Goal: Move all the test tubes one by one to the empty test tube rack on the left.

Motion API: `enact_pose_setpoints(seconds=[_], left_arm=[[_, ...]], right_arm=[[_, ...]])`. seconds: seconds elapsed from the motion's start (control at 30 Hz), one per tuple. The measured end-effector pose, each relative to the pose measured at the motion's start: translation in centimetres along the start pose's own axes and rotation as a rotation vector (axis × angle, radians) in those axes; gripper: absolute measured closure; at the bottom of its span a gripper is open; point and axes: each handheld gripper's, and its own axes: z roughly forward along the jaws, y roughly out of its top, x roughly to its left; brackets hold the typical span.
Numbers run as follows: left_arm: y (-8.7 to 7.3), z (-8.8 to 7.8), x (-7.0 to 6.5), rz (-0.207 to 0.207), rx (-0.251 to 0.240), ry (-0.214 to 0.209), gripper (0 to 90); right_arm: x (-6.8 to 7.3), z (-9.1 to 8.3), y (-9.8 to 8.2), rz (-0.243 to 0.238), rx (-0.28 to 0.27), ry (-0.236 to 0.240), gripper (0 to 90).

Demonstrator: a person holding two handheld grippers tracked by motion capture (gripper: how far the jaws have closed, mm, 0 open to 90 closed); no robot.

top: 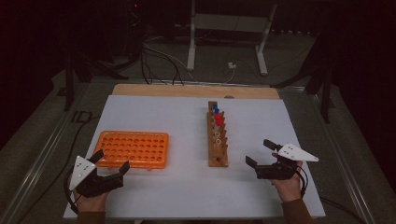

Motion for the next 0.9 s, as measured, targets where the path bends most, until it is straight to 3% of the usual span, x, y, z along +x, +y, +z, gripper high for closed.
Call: enact_pose_setpoints(seconds=[0.17,0.43,0.63,0.9], left_arm=[[-0.1,0.0,0.0,-0.005,0.005,0.0,0.4],[-0.2,-0.1,0.0,-0.007,0.012,-0.002,0.4],[-0.3,0.0,-0.1,-0.006,0.017,-0.001,0.4],[-0.4,0.3,-0.4,0.015,0.038,-0.007,0.4]], right_arm=[[0.9,1.6,1.6,-0.043,0.039,0.028,1.7],[1.9,3.4,3.7,-0.076,0.046,0.068,4.8],[2.5,4.9,4.1,-0.078,0.087,0.1,6.8],[3.2,6.8,4.0,-0.087,0.142,0.121,20.3]])
